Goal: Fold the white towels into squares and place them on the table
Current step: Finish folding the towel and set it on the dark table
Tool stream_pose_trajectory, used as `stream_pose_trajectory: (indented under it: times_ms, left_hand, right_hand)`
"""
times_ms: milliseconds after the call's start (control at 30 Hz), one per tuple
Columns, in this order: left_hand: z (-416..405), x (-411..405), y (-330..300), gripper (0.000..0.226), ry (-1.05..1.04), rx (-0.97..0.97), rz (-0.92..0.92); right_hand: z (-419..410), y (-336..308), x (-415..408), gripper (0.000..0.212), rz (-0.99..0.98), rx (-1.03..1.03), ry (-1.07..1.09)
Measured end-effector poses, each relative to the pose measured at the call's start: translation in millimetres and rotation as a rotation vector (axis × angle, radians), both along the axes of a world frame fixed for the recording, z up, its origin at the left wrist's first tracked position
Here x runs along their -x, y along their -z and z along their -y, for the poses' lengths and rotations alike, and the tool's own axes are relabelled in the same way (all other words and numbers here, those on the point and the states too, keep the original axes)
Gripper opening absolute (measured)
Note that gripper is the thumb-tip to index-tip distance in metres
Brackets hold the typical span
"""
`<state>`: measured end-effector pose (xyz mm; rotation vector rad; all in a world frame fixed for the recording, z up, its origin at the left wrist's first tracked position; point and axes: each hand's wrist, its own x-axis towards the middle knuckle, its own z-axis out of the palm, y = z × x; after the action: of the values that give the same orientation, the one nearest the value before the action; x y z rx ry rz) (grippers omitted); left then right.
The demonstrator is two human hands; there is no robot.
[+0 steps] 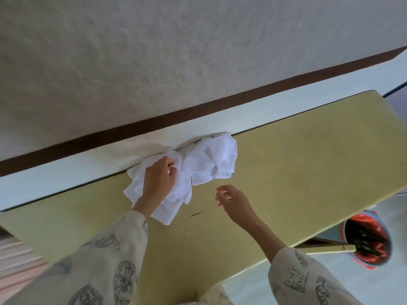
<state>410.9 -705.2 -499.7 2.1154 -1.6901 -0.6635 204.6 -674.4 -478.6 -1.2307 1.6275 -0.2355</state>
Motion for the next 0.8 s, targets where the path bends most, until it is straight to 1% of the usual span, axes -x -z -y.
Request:
stream_pose_trajectory:
  times_ms: [100, 200, 267, 300, 367, 433, 567, 633, 733, 800]
  left_hand:
    - [6, -3, -39, 0.012, 0.015, -0.012, -0.122]
    - [17, 5, -85, 0.017, 0.048, 0.025, -0.202]
    - [22, 15, -113, 0.018, 0.093, 0.052, -0.227]
    - [23, 21, -125, 0.017, 0.126, 0.064, -0.231]
    - [23, 36, -146, 0.012, 0.18, 0.092, -0.256]
    - [21, 54, -164, 0.01, 0.215, 0.109, -0.299]
    - [15, 99, -189, 0.02, 0.266, 0.088, -0.395]
    - [9, 126, -197, 0.02, 0.254, 0.075, -0.408]
    - [-7, 175, -205, 0.023, 0.215, 0.135, -0.436]
    - [-21, 213, -208, 0.024, 0.192, 0.187, -0.515]
  right_hand:
    - [7, -18, -9, 0.034, 0.04, 0.038, -0.069]
    - [12, -40, -18, 0.058, 0.108, 0.156, -0.123]
    - [17, -55, -20, 0.069, 0.165, 0.222, -0.148]
    - [19, -64, -18, 0.071, 0.202, 0.242, -0.142]
    - [24, -83, -9, 0.064, 0.294, 0.288, -0.07]
    - [27, -101, 11, 0.051, 0.343, 0.357, 0.023]
    - [30, -131, 71, 0.006, 0.25, 0.544, 0.04]
    - [28, -145, 104, 0.005, 0.213, 0.593, 0.021]
    - [21, -165, 153, 0.004, 0.191, 0.604, -0.063]
    - [16, -179, 185, 0.012, 0.208, 0.594, -0.116]
